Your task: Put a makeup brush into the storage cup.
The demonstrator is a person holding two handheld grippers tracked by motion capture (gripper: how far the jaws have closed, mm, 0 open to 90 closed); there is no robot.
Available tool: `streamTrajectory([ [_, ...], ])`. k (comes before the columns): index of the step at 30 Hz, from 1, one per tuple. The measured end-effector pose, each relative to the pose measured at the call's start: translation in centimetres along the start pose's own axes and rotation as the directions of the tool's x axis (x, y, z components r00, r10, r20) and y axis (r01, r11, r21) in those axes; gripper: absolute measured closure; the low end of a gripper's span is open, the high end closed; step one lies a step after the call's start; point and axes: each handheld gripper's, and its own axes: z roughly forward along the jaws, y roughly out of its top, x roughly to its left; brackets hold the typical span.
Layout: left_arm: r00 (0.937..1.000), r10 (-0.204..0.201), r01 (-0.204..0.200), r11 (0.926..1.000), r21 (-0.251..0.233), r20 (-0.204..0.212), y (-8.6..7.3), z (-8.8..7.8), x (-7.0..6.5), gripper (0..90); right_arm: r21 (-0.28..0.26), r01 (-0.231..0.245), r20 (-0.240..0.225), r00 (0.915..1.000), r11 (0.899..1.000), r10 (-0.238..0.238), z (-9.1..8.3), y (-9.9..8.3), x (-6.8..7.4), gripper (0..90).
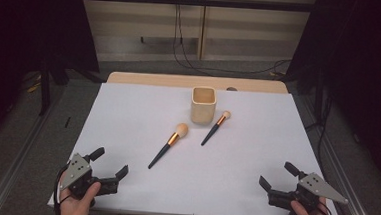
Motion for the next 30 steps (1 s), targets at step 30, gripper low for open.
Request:
streamTrajectory([
  [30, 0.9975, 0.033, -0.034, 0.9992, 0.020, 0.063, 2.2, 2.1, -1.4, 2.1, 0.010, 0.010, -0.006, 0.9999, 1.000, -0.010, 0.6, -0.1, 0.4, 0.0],
])
